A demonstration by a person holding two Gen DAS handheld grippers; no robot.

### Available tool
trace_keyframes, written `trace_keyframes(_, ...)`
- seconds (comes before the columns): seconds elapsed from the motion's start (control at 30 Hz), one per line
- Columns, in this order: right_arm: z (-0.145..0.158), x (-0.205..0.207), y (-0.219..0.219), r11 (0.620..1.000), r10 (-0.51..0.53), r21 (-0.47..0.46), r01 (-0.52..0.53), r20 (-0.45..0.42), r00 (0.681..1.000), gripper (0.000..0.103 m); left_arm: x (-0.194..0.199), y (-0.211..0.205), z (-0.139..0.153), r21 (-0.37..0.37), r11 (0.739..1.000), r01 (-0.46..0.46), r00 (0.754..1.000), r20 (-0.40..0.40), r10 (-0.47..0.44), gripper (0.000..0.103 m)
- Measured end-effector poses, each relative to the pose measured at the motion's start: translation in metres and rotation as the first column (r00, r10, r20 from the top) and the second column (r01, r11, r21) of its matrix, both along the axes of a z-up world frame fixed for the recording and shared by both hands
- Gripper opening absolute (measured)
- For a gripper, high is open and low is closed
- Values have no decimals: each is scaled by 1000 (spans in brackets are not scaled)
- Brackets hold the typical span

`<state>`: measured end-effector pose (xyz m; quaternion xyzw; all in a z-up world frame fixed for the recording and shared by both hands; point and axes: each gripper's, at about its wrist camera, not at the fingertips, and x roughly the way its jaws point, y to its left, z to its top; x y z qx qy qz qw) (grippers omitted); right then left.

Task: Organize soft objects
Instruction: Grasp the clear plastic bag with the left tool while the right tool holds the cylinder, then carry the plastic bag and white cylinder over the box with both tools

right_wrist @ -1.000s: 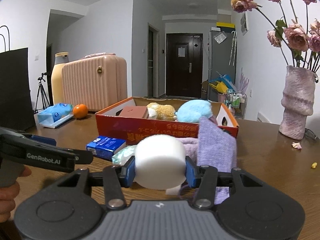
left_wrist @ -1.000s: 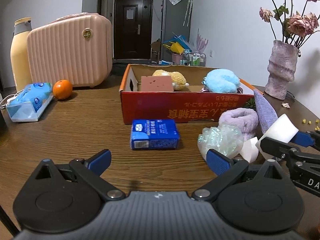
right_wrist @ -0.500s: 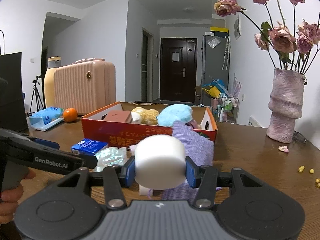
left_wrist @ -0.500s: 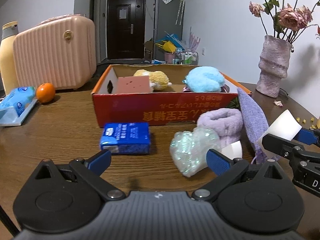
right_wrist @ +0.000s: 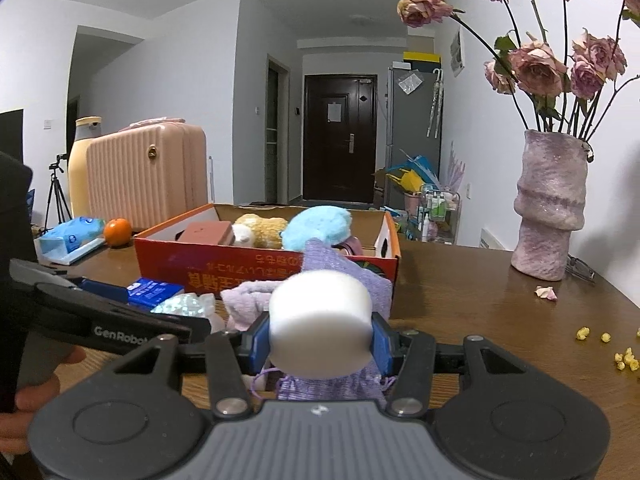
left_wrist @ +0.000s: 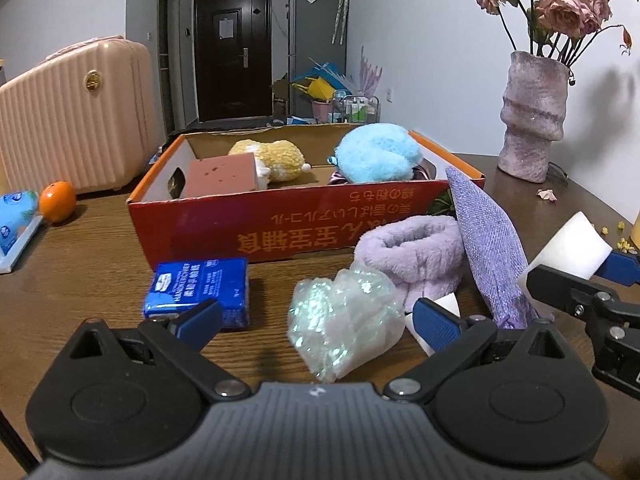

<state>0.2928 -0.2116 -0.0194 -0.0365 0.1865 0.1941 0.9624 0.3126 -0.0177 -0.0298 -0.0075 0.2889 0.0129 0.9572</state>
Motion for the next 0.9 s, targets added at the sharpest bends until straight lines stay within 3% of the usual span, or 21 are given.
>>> trace_keyframes(0.3, -4, 4, 0, 1000, -13, -10, 13, -17, 1000, 50, 10, -8, -5, 31, 998, 52, 999, -6, -52, 102)
trace_keyframes(0.63, -6, 6, 0, 1000, -15, -10, 15, -24, 1000, 50, 13, -5, -8, 0, 995, 99, 994, -39, -98, 56)
trace_keyframes(0.9, -7, 7, 0, 1000, -12, -9, 12, -28, 1000, 50, 12, 0, -7, -19, 996, 92, 995, -34, -92, 48)
